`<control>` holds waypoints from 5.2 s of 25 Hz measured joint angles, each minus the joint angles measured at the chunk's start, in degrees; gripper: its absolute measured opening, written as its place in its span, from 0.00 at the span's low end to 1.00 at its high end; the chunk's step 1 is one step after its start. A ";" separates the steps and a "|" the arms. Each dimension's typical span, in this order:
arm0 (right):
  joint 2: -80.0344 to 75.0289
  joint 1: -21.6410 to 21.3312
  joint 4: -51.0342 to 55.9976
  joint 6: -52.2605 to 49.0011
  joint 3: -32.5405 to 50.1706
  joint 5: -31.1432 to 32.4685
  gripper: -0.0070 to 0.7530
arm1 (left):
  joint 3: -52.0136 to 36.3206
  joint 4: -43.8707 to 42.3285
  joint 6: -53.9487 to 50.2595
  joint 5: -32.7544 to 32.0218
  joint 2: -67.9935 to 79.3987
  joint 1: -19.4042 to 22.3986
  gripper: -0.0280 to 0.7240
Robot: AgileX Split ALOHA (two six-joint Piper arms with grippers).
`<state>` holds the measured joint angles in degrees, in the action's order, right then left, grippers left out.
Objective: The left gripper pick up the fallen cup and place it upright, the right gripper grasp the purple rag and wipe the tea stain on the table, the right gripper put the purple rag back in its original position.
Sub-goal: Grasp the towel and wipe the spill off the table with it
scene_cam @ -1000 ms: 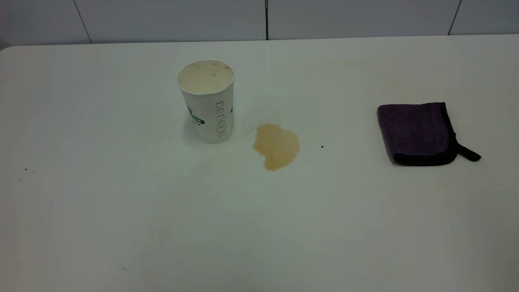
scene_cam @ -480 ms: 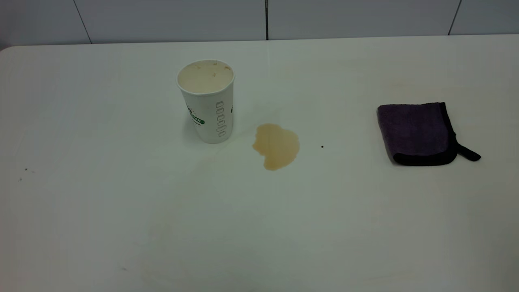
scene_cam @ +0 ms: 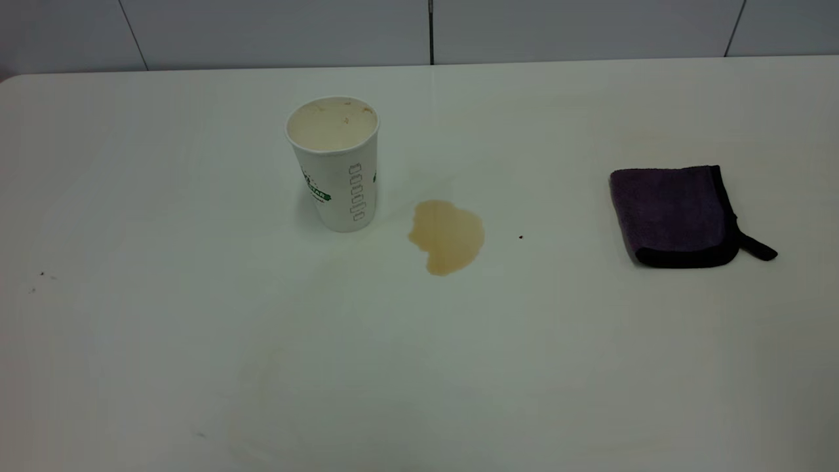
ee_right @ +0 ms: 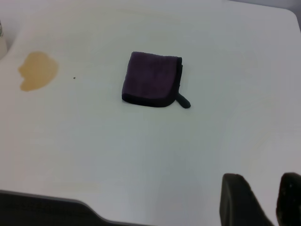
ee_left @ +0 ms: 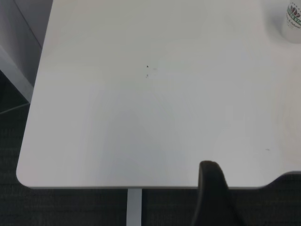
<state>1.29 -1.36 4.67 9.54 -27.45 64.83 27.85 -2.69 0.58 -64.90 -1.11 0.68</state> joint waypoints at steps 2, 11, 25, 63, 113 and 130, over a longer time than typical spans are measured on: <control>0.00 0.00 0.06 -0.12 0.00 0.00 0.32 | 0.00 0.00 0.00 0.00 0.00 0.00 0.69; -4.90 0.00 3.66 0.05 -0.46 -2.12 0.42 | 0.00 0.00 0.00 0.00 0.00 0.00 0.69; -56.18 0.00 29.10 34.51 -3.05 -31.15 0.76 | 0.00 0.00 0.00 0.00 0.00 0.00 0.69; -142.15 7.91 0.73 18.87 -56.35 -45.23 0.75 | 0.00 0.00 0.02 0.00 0.00 0.00 0.69; -152.45 32.31 15.39 24.63 -78.42 -27.46 0.09 | 0.00 0.00 0.02 -0.09 0.00 0.00 0.69; -152.47 41.14 21.20 31.25 -78.32 -24.94 0.09 | 0.00 0.00 0.02 -0.09 0.00 0.00 0.69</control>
<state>-151.18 39.78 25.88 40.79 -105.77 39.89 27.85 -2.69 0.60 -64.99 -1.11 0.68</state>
